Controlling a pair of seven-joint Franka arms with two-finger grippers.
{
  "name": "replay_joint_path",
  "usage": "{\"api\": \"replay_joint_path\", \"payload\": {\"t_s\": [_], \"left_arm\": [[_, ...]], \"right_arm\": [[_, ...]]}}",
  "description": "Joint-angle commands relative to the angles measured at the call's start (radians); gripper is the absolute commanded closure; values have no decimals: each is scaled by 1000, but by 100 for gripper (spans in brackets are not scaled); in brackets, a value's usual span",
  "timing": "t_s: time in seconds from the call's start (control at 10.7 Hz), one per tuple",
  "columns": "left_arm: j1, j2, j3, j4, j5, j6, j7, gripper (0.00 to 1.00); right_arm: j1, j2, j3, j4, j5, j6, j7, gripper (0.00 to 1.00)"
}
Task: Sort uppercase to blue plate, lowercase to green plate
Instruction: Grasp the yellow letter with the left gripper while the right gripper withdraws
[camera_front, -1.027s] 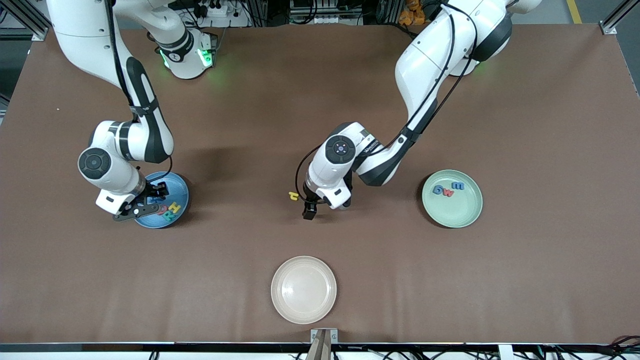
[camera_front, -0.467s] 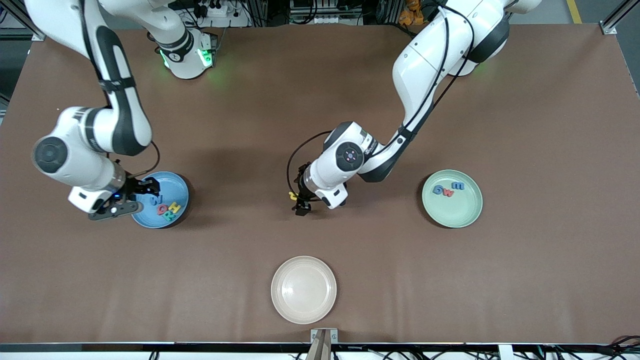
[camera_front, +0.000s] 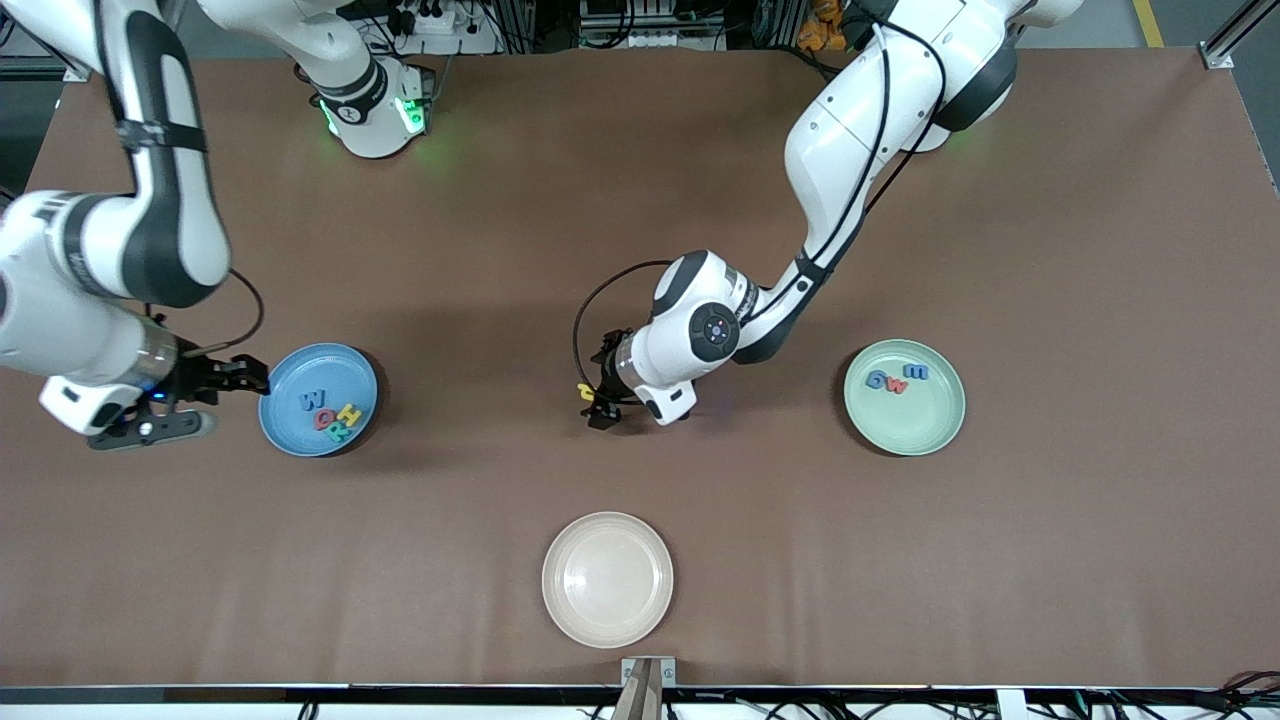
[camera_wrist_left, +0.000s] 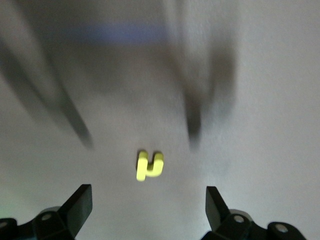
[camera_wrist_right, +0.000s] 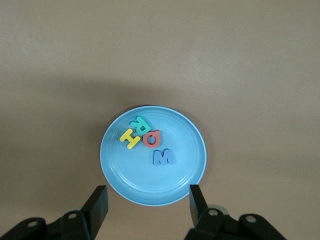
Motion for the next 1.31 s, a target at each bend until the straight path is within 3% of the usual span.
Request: {"api": "replay_joint_path", "payload": {"t_s": [0.0,1.03,1.21], "left_arm": [[0,19,-2,2,-32,12,39,0],[-32,48,1,2,-9,12,83,0],[-38,48,1,2,-2,12,102,25]], "right_arm": [[-187,4,171,114,4,-107,7,26],[-253,6,192,445,11,-554,76,25],[-296,4,238,508,11,-635,82,25]]}}
